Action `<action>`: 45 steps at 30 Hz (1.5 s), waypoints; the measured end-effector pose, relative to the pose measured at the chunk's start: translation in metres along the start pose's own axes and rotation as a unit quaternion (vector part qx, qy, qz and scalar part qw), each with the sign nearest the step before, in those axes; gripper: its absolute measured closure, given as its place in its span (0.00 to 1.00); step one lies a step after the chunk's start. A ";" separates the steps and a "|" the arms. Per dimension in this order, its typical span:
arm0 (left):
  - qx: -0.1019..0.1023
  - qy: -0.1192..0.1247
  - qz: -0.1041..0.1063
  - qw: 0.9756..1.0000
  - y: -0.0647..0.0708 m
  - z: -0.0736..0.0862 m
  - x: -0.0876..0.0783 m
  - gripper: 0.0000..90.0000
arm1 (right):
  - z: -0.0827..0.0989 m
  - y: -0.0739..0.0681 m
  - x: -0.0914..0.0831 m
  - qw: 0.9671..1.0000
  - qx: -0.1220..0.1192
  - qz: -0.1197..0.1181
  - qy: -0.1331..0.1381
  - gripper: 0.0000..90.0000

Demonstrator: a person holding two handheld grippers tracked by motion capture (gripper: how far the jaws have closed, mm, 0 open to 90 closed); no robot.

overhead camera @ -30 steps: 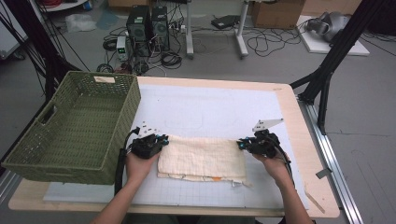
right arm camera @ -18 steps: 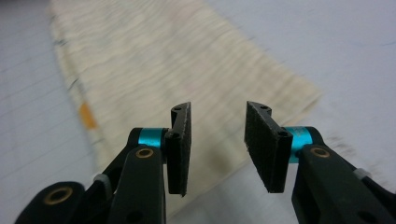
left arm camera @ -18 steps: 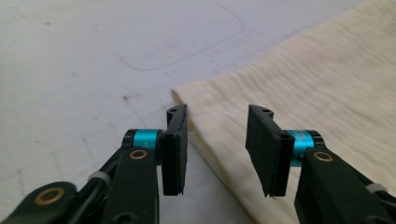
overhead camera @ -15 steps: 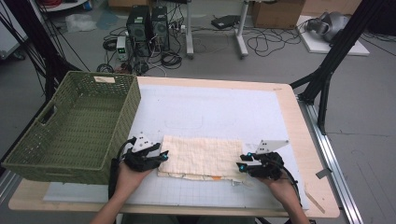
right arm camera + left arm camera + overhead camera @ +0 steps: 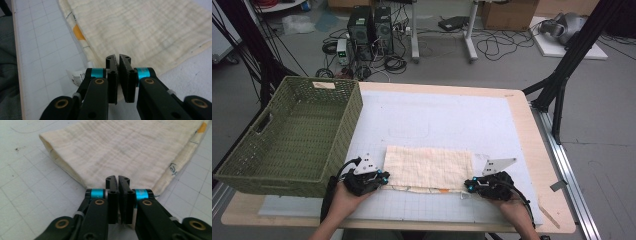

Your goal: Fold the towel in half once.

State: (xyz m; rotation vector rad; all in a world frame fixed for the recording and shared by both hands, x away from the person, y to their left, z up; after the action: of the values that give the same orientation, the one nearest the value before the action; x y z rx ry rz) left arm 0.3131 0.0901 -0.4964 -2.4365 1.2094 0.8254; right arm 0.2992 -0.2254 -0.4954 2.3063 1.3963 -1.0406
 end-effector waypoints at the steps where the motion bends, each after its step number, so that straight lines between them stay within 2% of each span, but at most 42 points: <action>1: 0.003 0.004 -0.006 1.000 -0.001 -0.001 -0.001 0.98 | -0.001 0.000 -0.001 1.000 -0.001 0.002 0.004 0.96; 5: 0.000 0.018 -0.010 1.000 -0.002 -0.004 -0.006 0.98 | -0.007 -0.002 -0.008 1.000 -0.003 0.004 0.024 0.96; 11: -0.005 0.037 -0.012 0.999 -0.003 -0.007 -0.014 0.98 | -0.013 -0.007 -0.016 0.999 -0.010 0.004 0.040 0.96; 14: -0.004 0.034 -0.009 0.999 -0.002 -0.005 -0.015 0.98 | -0.012 -0.010 -0.015 0.999 -0.011 -0.001 0.037 0.95; 15: -0.006 0.032 -0.006 0.999 -0.001 -0.004 -0.014 0.98 | -0.006 -0.013 -0.013 1.000 -0.009 -0.008 0.020 0.95; 20: -0.006 0.006 0.008 1.000 0.002 0.004 -0.008 0.98 | 0.005 -0.015 -0.008 1.000 -0.002 -0.020 -0.003 0.94; 23: -0.009 0.013 0.005 1.000 0.000 0.003 -0.009 0.93 | 0.002 -0.014 -0.010 1.000 0.006 -0.019 0.012 0.85; 25: -0.016 0.041 0.005 0.999 -0.002 -0.004 -0.012 0.90 | -0.004 -0.012 -0.012 0.999 0.007 -0.015 0.033 0.80; 27: -0.018 0.047 0.005 0.999 -0.003 -0.005 -0.012 0.87 | -0.009 -0.010 -0.013 0.999 0.009 -0.010 0.048 0.75; 28: -0.021 0.060 0.009 0.998 -0.005 -0.009 -0.014 0.84 | -0.012 -0.008 -0.013 0.998 0.010 -0.010 0.056 0.72; 29: -0.021 0.060 0.009 0.998 -0.005 -0.009 -0.014 0.82 | -0.012 -0.008 -0.013 0.998 0.010 -0.010 0.056 0.72; 30: -0.027 0.068 0.008 0.997 -0.007 -0.011 -0.014 0.80 | -0.016 -0.005 -0.013 0.998 0.012 -0.005 0.067 0.64; 34: -0.033 0.088 0.003 0.996 -0.011 -0.018 -0.017 0.74 | -0.024 0.000 -0.016 0.995 0.016 0.004 0.094 0.55; 39: -0.035 0.097 0.000 0.995 -0.012 -0.020 -0.017 0.67 | -0.029 0.005 -0.015 0.994 0.022 0.016 0.104 0.44; 45: -0.034 0.102 -0.004 0.994 -0.012 -0.022 -0.017 0.62 | -0.031 0.004 -0.012 0.995 0.017 0.023 0.099 0.38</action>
State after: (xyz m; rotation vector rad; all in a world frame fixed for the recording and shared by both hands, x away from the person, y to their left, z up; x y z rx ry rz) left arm 0.3226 0.0968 -0.4682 -2.6313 1.2600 0.6378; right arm 0.3124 -0.2185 -0.4661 2.5132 1.3974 -0.8475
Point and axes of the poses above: each handheld gripper's, and its own axes: x roughly forward along the jaws, z roughly out of its underside, y roughly to its right, the point moved 8 cm from there along x, roughly forward along the jaws, and after that the axes turned 3 degrees about x, right-handed, at the moved point
